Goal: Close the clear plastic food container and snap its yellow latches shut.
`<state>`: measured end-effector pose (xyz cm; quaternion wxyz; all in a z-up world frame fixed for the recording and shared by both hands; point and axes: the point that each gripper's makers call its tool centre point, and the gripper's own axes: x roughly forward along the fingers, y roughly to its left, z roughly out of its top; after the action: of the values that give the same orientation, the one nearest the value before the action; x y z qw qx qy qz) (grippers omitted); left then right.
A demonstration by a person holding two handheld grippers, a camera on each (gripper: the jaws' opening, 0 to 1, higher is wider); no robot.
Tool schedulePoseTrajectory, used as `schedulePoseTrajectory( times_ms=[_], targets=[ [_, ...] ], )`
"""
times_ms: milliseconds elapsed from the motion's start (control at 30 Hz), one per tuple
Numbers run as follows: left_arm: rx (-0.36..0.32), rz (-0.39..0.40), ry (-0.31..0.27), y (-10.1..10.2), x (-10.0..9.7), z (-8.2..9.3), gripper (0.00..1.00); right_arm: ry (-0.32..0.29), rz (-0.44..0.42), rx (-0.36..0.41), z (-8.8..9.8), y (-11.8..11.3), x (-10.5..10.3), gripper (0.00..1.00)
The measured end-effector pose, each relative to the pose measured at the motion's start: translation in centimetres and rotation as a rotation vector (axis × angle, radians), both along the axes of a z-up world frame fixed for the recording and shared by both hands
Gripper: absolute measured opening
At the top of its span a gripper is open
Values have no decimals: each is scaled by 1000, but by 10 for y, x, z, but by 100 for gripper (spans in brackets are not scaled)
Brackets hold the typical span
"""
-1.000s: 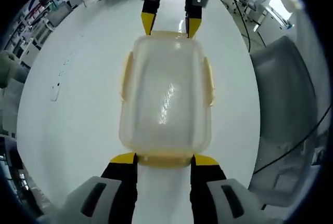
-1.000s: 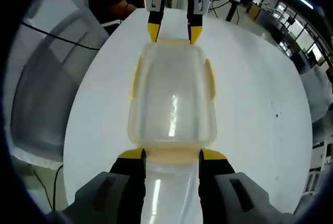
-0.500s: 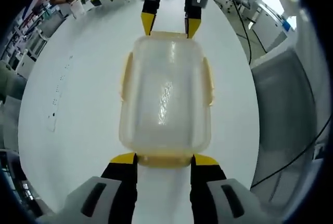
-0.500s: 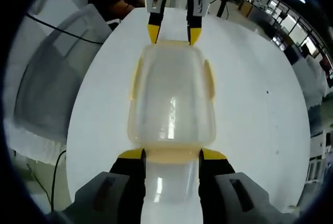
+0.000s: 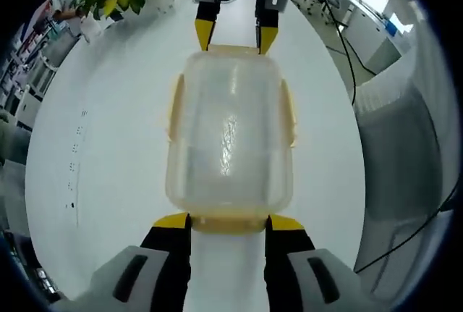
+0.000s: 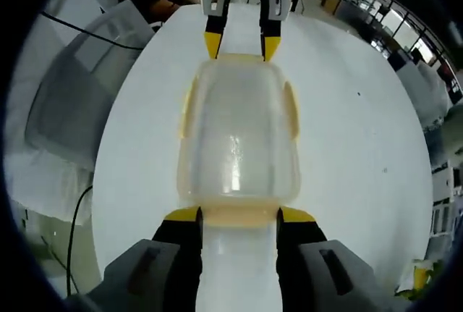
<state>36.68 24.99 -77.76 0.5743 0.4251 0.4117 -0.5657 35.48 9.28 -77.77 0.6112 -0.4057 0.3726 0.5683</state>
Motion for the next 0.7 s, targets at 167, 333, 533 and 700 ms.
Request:
schedulePoseTrajectory(
  times_ms=[167,333,533,700],
  targets=[
    [6,-20,5,-17,1,-1,33,8,-20,5,-2,-16,-2,36],
    [8,-32,9,-31,2,-4,33,11,-35,6,-5,-31,-4,36],
    [21,-49,15,-43,1,-7,33,23,-51,3,-7,-43,-7,36],
    [27,-66,19,-50,0,-8,33,28,-64,5,-9,-50,-9,36]
  ],
)
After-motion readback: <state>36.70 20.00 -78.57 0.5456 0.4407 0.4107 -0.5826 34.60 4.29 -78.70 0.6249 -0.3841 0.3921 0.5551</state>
